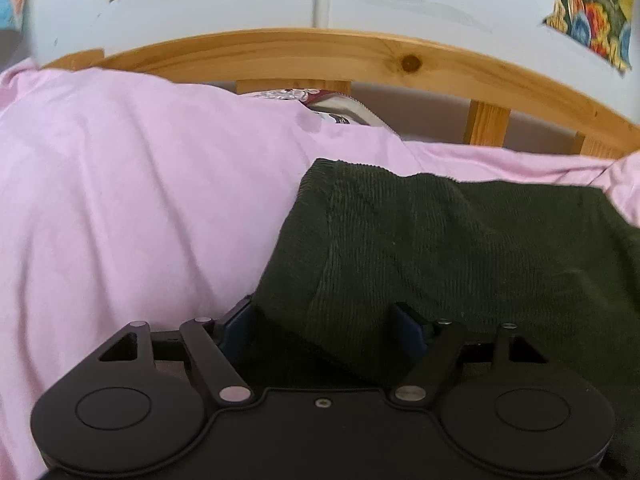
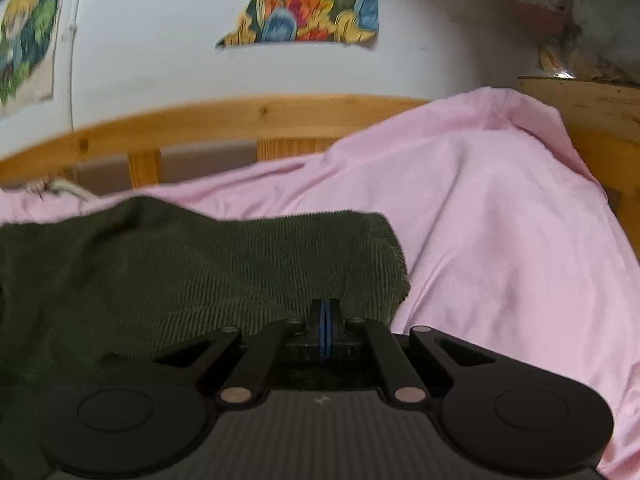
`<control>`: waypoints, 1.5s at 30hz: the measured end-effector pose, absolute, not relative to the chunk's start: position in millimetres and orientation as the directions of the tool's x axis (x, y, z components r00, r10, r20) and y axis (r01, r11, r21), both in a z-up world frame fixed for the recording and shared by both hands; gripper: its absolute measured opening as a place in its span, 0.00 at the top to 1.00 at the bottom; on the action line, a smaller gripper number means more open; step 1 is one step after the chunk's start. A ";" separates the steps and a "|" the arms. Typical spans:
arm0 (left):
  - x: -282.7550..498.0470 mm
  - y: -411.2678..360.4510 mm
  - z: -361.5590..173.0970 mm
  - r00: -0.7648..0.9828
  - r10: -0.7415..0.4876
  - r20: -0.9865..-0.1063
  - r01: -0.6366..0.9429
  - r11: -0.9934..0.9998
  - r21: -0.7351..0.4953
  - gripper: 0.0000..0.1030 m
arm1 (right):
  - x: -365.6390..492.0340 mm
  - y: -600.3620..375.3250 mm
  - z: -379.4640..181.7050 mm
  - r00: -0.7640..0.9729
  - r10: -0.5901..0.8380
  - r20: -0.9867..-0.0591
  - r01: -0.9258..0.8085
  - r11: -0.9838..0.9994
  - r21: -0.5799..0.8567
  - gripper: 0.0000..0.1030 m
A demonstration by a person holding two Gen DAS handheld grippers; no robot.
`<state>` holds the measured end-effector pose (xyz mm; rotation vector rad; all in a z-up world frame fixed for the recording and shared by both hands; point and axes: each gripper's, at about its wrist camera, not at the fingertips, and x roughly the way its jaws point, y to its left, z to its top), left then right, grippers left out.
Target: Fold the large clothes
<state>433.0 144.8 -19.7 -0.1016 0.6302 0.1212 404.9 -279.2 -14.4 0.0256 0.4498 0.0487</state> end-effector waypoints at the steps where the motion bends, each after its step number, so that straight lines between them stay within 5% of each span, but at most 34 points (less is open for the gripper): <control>1: 427.9 144.0 -17.2 0.807 0.071 -0.587 -0.139 0.988 -0.071 0.21 | 397.5 -279.0 -9.9 0.905 0.055 -0.422 -0.048 0.998 0.026 0.86; 4: 403.4 140.5 -4.1 0.830 0.040 -0.557 -0.102 0.991 -0.081 0.12 | 371.5 -278.4 2.6 0.912 0.081 -0.402 -0.076 0.997 0.027 0.39; 9: 359.0 116.2 12.4 0.841 -0.006 -0.541 -0.022 0.999 -0.046 0.01 | 324.6 -270.0 12.8 0.903 0.161 -0.399 -0.159 0.987 0.039 0.22; 14: 303.0 87.9 19.1 0.835 -0.088 -0.544 0.098 0.995 -0.010 0.01 | 264.7 -258.0 15.4 0.870 0.242 -0.430 -0.284 0.958 -0.034 0.02; 31: 89.6 49.0 -17.9 0.670 -0.325 -0.668 0.460 0.887 0.029 0.01 | 77.5 -229.6 -11.0 0.611 0.368 -0.701 -0.617 0.776 -0.130 0.00; 37: 71.3 35.9 -50.0 0.629 -0.271 -0.729 0.507 0.853 0.121 0.01 | 89.3 -199.6 -40.0 0.568 0.296 -0.768 -0.661 0.720 -0.211 0.00; 45: 84.2 35.2 -58.9 0.628 -0.270 -0.730 0.450 0.891 0.058 0.01 | 98.6 -196.4 -38.3 0.719 0.273 -0.639 -0.562 0.769 -0.304 0.00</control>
